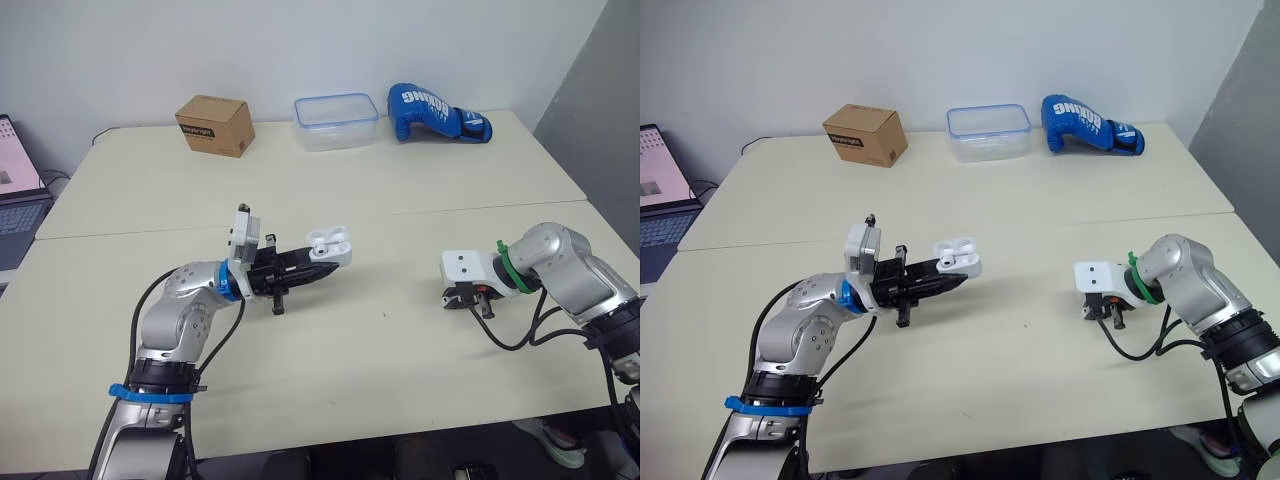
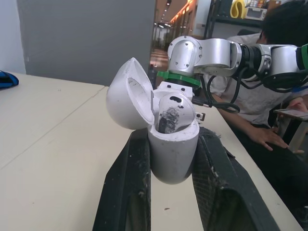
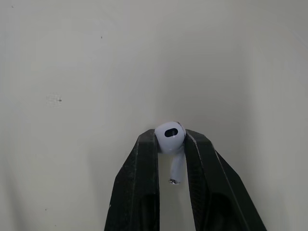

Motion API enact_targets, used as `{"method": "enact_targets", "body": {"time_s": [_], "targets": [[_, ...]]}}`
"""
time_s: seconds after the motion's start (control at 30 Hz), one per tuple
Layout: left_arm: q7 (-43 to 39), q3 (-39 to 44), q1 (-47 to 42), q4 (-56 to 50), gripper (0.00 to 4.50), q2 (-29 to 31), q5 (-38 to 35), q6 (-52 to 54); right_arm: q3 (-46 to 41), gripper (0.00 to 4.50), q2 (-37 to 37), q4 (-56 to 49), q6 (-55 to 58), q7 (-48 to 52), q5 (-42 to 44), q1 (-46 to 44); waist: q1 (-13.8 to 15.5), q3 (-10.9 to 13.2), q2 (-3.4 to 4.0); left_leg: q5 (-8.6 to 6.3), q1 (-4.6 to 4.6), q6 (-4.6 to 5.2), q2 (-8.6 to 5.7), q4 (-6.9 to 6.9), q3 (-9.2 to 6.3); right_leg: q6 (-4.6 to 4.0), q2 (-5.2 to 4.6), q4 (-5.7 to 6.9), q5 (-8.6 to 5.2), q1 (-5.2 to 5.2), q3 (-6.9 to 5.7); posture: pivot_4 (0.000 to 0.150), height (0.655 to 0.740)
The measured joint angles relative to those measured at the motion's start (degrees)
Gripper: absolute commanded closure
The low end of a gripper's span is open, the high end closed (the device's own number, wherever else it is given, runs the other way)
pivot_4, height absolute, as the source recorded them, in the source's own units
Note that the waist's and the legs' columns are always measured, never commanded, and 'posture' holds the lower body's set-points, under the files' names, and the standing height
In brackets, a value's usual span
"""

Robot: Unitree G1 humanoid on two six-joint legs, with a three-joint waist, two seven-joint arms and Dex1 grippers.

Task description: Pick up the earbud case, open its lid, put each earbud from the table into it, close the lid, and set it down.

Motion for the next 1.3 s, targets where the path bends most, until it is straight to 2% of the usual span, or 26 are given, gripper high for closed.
{"method": "enact_targets", "body": {"time_s": [0.03, 0.3, 0.63, 0.83, 1.3], "targets": [[0.1, 0.0, 0.1, 0.0, 3.75, 0.0, 0.0, 0.0, 0.0, 4.09, 0.2, 0.4, -0.2, 0.2, -0.3, -0.2, 0.0, 0.0, 0.0, 0.0, 0.01, 0.0, 0.01, 0.0, -0.01, 0.0, 0.0, 0.01, 0.0, 0.01, -0.01, 0.15, 0.7307], [0.4, 0.0, 0.1, -1.1, 3.75, 0.0, 0.0, 0.0, -0.2, 1.54, 0.8, 1.0, -2.1, 0.9, -2.7, -0.9, 0.0, 0.0, 0.0, 0.0, 0.01, 0.0, 0.0, 0.0, -0.02, 0.0, 0.0, -0.01, 0.0, 0.02, -0.01, 0.15, 0.7307], [0.3, 0.0, 0.0, -1.1, 3.75, 0.0, 0.1, -0.3, 1.1, 1.54, -0.3, -3.2, -1.4, 5.4, -7.3, -0.9, 0.1, 0.0, 0.0, 0.0, 0.01, 0.0, -0.01, 0.01, -0.01, 0.0, 0.0, 0.0, 0.0, 0.02, -0.01, 0.15, 0.7307], [0.4, 0.0, -0.2, -1.0, 3.75, -0.2, 0.2, -0.4, 4.0, 1.54, -1.0, -8.3, -0.9, 6.7, -13.6, -1.4, 0.1, 0.0, 0.0, 0.0, 0.01, 0.0, -0.01, 0.02, -0.01, 0.0, 0.0, 0.01, 0.0, 0.02, 0.0, 0.15, 0.7307], [0.9, -0.1, -0.4, -0.2, 3.75, -0.8, 0.3, -1.3, 6.7, 1.54, 2.4, -10.4, 3.0, 9.0, -20.0, -3.8, 0.0, 0.0, 0.0, 0.0, 0.02, -0.01, 0.01, 0.02, -0.01, 0.0, 0.01, 0.02, 0.0, 0.01, -0.01, 0.15, 0.7307]]}}
